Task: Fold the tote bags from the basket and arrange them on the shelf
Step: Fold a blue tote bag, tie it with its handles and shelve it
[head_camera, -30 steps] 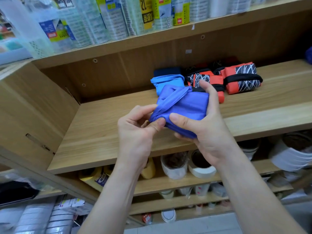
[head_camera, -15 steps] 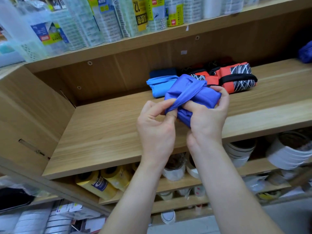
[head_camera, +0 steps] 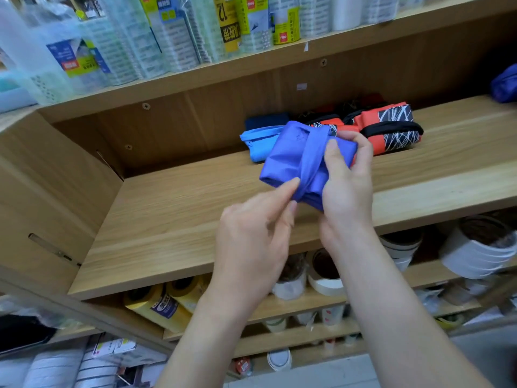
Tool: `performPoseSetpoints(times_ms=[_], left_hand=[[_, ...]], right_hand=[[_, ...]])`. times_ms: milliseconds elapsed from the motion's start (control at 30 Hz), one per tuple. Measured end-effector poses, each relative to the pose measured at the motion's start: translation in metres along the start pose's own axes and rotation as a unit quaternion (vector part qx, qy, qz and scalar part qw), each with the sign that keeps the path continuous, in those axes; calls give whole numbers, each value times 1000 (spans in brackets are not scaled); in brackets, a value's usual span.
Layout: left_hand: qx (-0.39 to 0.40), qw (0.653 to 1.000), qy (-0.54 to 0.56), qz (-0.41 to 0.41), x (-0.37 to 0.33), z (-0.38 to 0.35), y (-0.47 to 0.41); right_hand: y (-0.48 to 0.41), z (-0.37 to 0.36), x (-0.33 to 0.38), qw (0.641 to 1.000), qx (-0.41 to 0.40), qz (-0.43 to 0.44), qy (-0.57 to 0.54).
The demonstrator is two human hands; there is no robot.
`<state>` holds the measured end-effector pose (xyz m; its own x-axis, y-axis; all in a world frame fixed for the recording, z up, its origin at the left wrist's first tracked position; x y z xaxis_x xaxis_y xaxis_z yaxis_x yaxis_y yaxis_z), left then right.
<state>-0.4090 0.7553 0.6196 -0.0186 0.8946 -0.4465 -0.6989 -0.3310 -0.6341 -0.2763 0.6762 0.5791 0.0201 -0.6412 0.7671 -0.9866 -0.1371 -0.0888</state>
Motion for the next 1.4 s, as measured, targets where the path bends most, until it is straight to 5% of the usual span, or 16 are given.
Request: performPoseSetpoints(times_ms=[133,267,333,400,567,667,767,867,933,1000,1100,1167,1400], left_hand=[[-24,995,-76,-53,-15,12,7],[-29,996,-37,75,11,22,-13],[56,978,121,159,24,3,-20],[85,918,315,227,28,-17,-18],[89,875,409,246,31,-35,-10],[105,847,456,253,25,-40,-6],[79,921,345,164,17,-21,-10],[35,995,76,-57,-5,1,-12],[33,977,-95,-188,-25,-6,-4],[84,965,-105,-226,-33,-20,4],[203,964,89,-147,-34,-36,12],[207,955,208,-34,-25,-39,12],[297,877,361,111,-48,-89,19]], right_hand=[[-4,6,8,998,23,31,44],[-3,-2,11,990,119,35,68],[4,-11,11,980,177,49,82],[12,-19,12,968,216,69,110],[16,-21,20,936,233,130,230],[21,-16,21,949,209,128,201],[23,-8,15,941,211,94,248],[22,15,21,945,194,-10,262],[31,25,20,959,207,-125,149],[40,32,25,963,211,-124,114],[39,64,37,979,145,-98,107],[38,84,49,980,142,-90,108],[33,126,87,974,190,-58,114]])
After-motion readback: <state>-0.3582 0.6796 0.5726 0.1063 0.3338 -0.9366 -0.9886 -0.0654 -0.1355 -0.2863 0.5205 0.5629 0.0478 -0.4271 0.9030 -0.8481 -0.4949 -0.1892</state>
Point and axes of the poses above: each hand's wrist, its own y-axis away from the middle knuckle, its own z-axis out of the back of the hand, x = y × z, the point moved 8 cm from there along -y, towards the middle knuckle, and after that the axes turned 8 degrees about -y, right-handed, at the moved point
